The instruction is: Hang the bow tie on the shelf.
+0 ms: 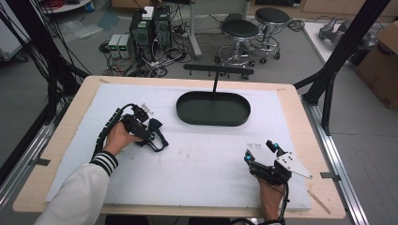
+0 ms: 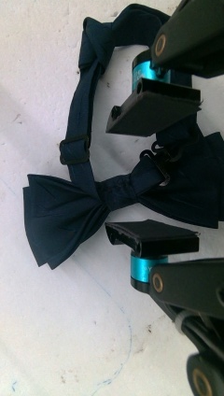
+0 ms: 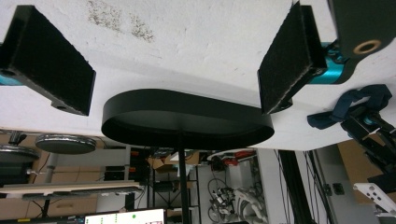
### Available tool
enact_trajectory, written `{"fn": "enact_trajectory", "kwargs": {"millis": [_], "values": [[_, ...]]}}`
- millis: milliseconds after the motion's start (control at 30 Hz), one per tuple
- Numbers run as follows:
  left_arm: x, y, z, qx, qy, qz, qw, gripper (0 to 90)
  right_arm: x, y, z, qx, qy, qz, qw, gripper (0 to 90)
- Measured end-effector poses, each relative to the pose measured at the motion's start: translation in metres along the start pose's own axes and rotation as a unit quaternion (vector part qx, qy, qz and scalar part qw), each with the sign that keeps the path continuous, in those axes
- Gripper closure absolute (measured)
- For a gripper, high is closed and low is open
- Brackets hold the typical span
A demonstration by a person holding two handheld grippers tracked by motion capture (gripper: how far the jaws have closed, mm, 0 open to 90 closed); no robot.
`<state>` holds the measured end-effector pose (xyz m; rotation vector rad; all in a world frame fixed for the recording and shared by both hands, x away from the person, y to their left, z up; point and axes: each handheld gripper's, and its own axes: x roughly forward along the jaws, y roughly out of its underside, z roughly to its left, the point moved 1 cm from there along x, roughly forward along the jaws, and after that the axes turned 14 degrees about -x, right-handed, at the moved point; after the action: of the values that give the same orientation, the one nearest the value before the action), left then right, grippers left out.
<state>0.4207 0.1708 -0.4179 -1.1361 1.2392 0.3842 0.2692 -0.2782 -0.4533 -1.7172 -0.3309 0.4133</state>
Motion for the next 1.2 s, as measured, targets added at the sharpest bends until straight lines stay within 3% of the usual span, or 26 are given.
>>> {"fn": "enact_trajectory", "kwargs": {"millis": [300,367,567,700,800,1200], "values": [[0.0025,-0.0007,-0.0004,-0.005,-0.002,0.006,1.0,58.9,-0.0001,0.0002,-0.0003,0.002,-0.001,-0.001,1.0,10.3],[0.0027,-0.0004,0.001,-0.015,-0.004,0.004,0.9999,62.3,-0.0003,0.0002,-0.0005,0.003,0.001,0.0,1.0,10.3],[0.0058,0.0007,0.0009,-0.011,-0.017,0.014,0.9997,63.2,-0.0002,0.0002,-0.0008,0.003,0.001,-0.002,1.0,10.3],[0.006,0.001,0.0018,-0.019,-0.009,0.015,0.9997,66.1,-0.0004,0.0002,-0.0008,0.003,0.002,-0.003,1.0,10.3],[0.0059,0.0008,0.001,-0.024,-0.006,0.013,0.9996,73.4,-0.0005,0.0003,-0.001,0.004,0.0,-0.003,1.0,10.3],[0.0024,0.0002,-0.0014,-0.033,-0.006,0.011,0.9994,75.5,-0.0004,0.0002,-0.0009,0.003,0.002,-0.003,1.0,10.3]]}}
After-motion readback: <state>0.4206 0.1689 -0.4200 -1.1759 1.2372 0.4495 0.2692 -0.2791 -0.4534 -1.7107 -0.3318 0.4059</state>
